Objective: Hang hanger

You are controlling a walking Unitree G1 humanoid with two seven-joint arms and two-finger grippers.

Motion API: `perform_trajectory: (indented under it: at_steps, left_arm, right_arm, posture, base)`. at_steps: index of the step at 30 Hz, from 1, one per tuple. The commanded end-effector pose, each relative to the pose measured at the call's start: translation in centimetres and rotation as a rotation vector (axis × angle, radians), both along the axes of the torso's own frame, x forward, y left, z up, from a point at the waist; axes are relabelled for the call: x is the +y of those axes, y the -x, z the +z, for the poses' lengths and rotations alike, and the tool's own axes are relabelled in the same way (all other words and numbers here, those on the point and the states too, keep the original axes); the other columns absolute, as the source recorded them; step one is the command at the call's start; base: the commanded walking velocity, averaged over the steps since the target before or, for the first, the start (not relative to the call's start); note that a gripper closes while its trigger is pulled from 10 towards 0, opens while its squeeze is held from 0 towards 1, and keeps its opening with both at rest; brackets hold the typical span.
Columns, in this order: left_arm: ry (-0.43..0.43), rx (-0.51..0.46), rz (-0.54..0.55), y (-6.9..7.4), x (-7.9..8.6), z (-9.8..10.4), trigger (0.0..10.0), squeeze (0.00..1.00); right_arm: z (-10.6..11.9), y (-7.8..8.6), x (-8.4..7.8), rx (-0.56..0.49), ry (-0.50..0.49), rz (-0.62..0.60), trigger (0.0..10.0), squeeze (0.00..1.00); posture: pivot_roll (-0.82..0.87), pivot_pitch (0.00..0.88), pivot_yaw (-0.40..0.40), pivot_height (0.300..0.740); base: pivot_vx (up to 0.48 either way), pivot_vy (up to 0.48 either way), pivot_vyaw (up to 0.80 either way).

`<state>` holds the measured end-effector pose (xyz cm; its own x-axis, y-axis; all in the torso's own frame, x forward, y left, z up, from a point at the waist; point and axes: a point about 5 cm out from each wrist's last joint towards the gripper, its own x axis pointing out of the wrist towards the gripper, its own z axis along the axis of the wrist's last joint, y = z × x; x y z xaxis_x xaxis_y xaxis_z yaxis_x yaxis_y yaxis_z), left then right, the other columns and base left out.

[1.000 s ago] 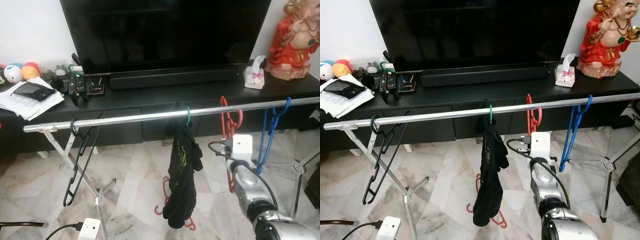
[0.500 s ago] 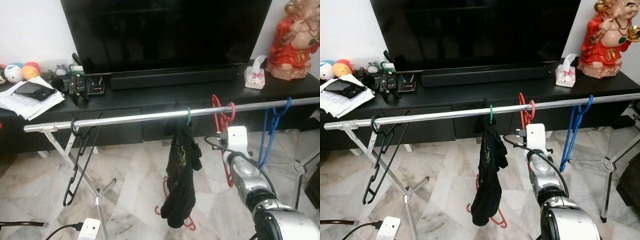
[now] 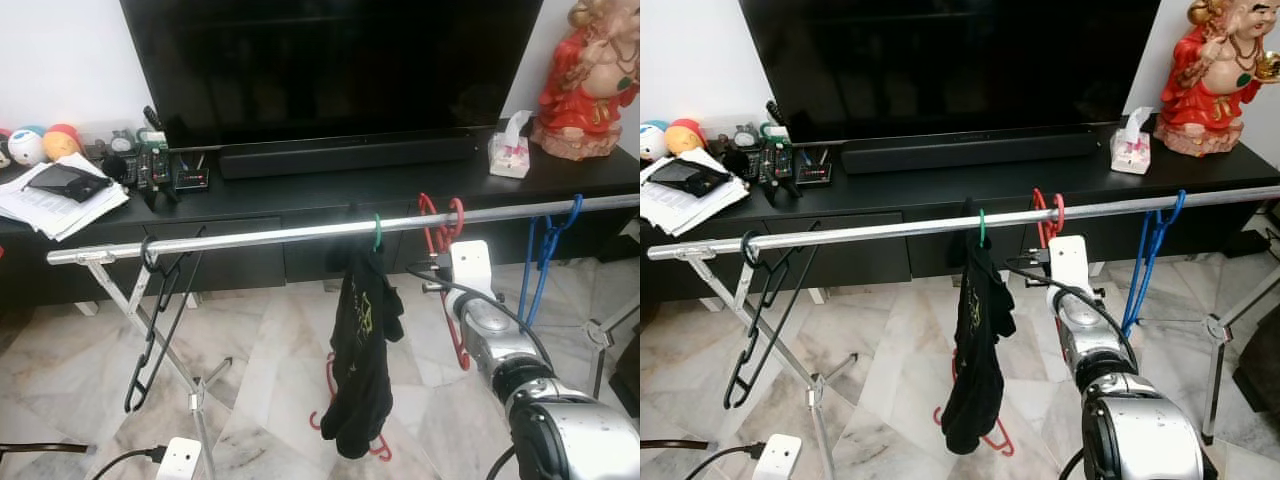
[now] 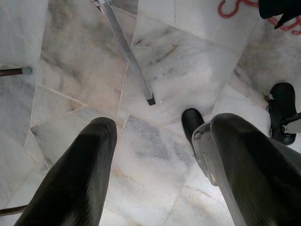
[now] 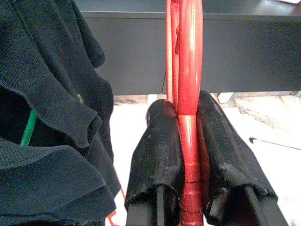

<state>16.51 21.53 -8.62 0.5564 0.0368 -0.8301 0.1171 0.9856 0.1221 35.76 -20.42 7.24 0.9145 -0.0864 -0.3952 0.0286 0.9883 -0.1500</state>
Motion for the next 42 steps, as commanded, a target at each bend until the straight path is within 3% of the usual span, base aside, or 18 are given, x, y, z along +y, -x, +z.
perform_trajectory:
  at_steps: [1,10,25,26,27,35,36,37,38,39,42]
  left_arm:
    - [-0.012,0.023,-0.003,0.6,0.4,-0.2,10.0,0.00]
    - [-0.008,0.028,-0.009,0.6,0.4,-0.2,10.0,0.00]
    - [-0.013,0.033,-0.012,0.8,0.4,-0.3,10.0,0.00]
    - [-0.013,0.033,-0.013,0.8,0.4,-0.3,10.0,0.00]
    - [-0.012,0.033,-0.014,0.8,0.4,-0.3,10.0,0.00]
    - [-0.011,0.035,-0.015,0.9,0.3,-0.3,10.0,0.00]
    - [-0.011,0.035,-0.015,0.9,0.3,-0.3,10.0,0.00]
    - [-0.011,0.034,-0.015,0.9,0.3,-0.3,10.0,0.00]
    - [-0.012,0.035,-0.014,0.9,0.3,-0.3,10.0,0.00]
    - [-0.013,0.035,-0.015,0.9,0.3,-0.3,10.0,0.00]
    - [-0.014,0.035,-0.015,0.9,0.3,-0.3,10.0,0.00]
  right_arm:
    - [0.5,-0.3,0.0,0.005,-0.013,-0.005,10.0,0.00]
    - [-0.7,0.3,0.1,0.085,-0.018,-0.013,10.0,0.00]
    - [-0.9,0.4,0.1,0.082,-0.048,-0.030,10.0,0.03]
    - [-0.9,0.4,0.1,0.082,-0.048,-0.030,10.0,0.24]
    - [-0.9,0.5,0.1,0.082,-0.048,-0.031,10.0,0.28]
    - [-1.2,0.7,0.0,0.087,-0.051,-0.039,10.0,0.30]
    - [-1.2,0.7,0.0,0.086,-0.050,-0.039,10.0,0.45]
    - [-1.2,0.7,0.0,0.086,-0.050,-0.039,10.0,0.45]
    - [-1.2,0.7,0.0,0.081,-0.055,-0.041,10.0,0.94]
    - [-1.1,0.6,0.0,0.072,-0.059,-0.044,10.0,1.00]
    - [-1.1,0.6,0.0,0.065,-0.061,-0.044,10.0,1.00]
  posture:
    - [-0.01,0.000,0.016,0.740]
    - [-0.01,0.000,0.018,0.740]
    - [-0.01,0.000,0.020,0.740]
    - [-0.01,0.000,0.020,0.740]
    - [-0.01,0.000,0.020,0.740]
    - [-0.01,0.000,0.020,0.740]
    - [-0.01,0.000,0.020,0.740]
    - [-0.01,0.000,0.020,0.740]
    - [-0.01,0.000,0.020,0.740]
    - [-0.02,0.000,0.021,0.740]
    - [-0.02,0.000,0.021,0.740]
  base:
    - [0.000,0.000,0.00]
    - [0.000,0.000,0.00]
    - [0.000,0.000,0.00]
    - [0.000,0.000,0.00]
    - [0.000,0.000,0.00]
    - [0.000,0.000,0.00]
    - [0.000,0.000,0.00]
    - [0.000,0.000,0.00]
    - [0.000,0.000,0.00]
    - [0.000,0.000,0.00]
    - [0.000,0.000,0.00]
